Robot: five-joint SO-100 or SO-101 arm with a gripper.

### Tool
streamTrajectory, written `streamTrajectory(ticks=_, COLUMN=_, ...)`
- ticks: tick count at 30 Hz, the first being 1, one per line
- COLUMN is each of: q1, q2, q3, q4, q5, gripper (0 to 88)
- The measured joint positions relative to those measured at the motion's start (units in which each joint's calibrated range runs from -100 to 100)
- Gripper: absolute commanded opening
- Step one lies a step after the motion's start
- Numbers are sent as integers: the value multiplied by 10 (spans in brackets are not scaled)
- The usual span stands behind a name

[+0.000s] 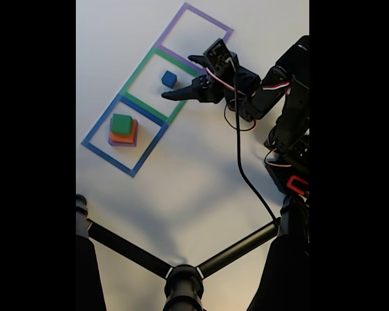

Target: Tower of hanoi

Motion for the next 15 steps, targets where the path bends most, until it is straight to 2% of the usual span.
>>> streamTrajectory(ticks=9, q1=-27, q2=41, q3=-19, q4=-22, q5=0, gripper=430)
streamTrajectory(ticks=15, q1=-38, q2=60, q3=-38, q4=-26, q5=0, gripper=395)
